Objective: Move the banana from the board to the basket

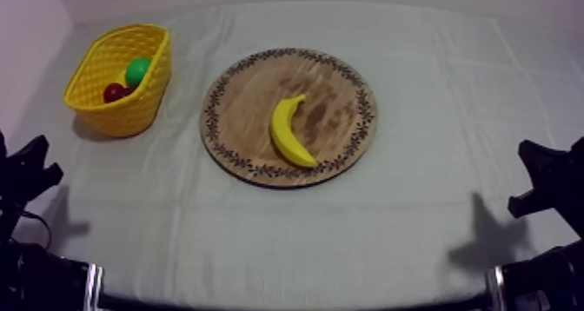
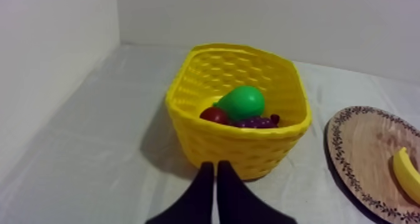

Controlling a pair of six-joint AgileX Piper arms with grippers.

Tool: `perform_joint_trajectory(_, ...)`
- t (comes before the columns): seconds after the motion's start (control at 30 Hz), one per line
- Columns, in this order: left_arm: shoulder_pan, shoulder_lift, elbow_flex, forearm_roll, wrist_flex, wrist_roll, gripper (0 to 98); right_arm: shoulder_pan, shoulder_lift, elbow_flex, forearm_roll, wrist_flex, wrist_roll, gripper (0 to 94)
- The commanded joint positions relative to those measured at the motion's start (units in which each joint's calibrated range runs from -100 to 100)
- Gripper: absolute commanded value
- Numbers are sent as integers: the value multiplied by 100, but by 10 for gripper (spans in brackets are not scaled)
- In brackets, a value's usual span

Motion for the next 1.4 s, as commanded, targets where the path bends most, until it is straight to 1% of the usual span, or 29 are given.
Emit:
perform_joint_trajectory(0.0,122,-13,-51,102,343,-577,0,0,0,-3,1,6,0,3)
perform_joint_trajectory(0.23,122,-13,-51,102,343,-549,0,0,0,-3,1,6,0,3)
perform_joint_trajectory(0.67,118,-10,-62,91,115,-589,0,0,0,-3,1,6,3,3)
perform_joint_trajectory(0.8,121,125,-191,55,8,-597,0,0,0,-3,1,6,2,3)
perform_joint_trajectory(0.97,164,721,-879,36,47,-505,0,0,0,-3,1,6,2,3)
perform_joint_trajectory(1.17,255,1782,-2179,49,235,-352,0,0,0,-3,1,6,0,3)
perform_joint_trajectory(1.37,410,3086,-3546,-2,347,-160,0,0,0,-3,1,6,0,3)
